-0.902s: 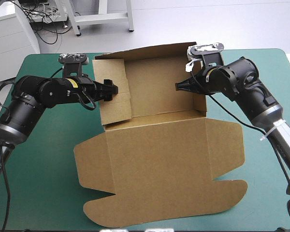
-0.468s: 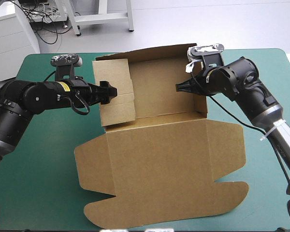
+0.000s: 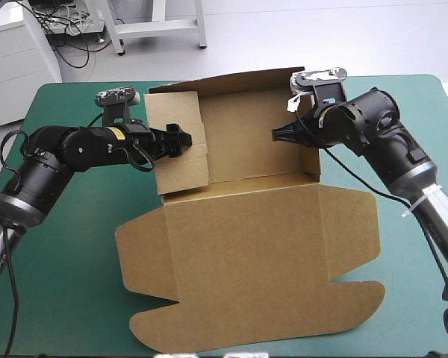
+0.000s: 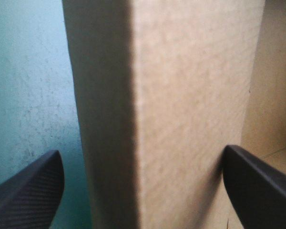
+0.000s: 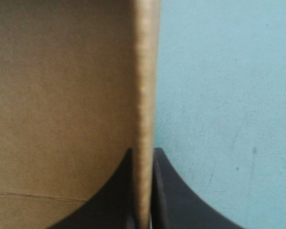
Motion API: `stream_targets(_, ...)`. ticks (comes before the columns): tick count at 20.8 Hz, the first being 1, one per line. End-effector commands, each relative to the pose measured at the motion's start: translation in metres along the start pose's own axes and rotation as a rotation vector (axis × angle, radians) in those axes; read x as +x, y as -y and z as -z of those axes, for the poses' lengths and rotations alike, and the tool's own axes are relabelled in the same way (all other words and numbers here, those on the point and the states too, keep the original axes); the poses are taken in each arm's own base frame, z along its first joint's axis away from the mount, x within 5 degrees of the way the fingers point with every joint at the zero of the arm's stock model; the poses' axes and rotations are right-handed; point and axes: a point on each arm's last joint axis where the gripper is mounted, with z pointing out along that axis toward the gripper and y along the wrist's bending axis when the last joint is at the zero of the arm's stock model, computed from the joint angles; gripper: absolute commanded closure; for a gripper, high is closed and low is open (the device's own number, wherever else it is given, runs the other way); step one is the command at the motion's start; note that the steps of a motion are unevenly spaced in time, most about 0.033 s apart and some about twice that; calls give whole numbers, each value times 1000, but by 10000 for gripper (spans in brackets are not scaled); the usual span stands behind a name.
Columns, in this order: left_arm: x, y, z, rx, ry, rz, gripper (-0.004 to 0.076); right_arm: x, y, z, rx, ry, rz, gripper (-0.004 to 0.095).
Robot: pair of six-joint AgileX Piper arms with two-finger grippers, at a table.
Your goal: Fold the box
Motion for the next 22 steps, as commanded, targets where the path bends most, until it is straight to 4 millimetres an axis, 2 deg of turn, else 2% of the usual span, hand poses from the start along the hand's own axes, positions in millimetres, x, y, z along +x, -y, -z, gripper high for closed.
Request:
stream_targets(1,-11,8,13,54,97,19,85,-11,3,28,-27,125,-18,925)
stream_targets(4,-11,7,8,51,87,23,92,-11,2,28,-29,124,-19,925)
stream_targets(6,-9,6,8,40,68,5,264,-11,2,28,-29,124,-19,925)
stream_targets(7,-8,6,8,33,59,-16,601,-11,2,28,-28,123,-19,925)
stream_targets(8,-9,6,9,34,66,-16,753,-11,2,28,-28,123,-19,925)
stream_targets(9,-10,6,9,39,74,-22,732,-11,2,28,-28,123,-19,925)
stream_targets(16,-11,5,11,7,68,-56,757,-11,2,28,-28,122,-19,925)
stream_targets(18,-14,12,12,-25,57,-112,757,-11,3,28,-28,119,-29,925)
stream_targets(20,-26,19,3,-97,-9,-169,757,-10,2,24,-25,102,-32,925)
stream_targets(22,-36,22,-16,-138,-90,-165,757,-9,2,12,-12,60,-35,925)
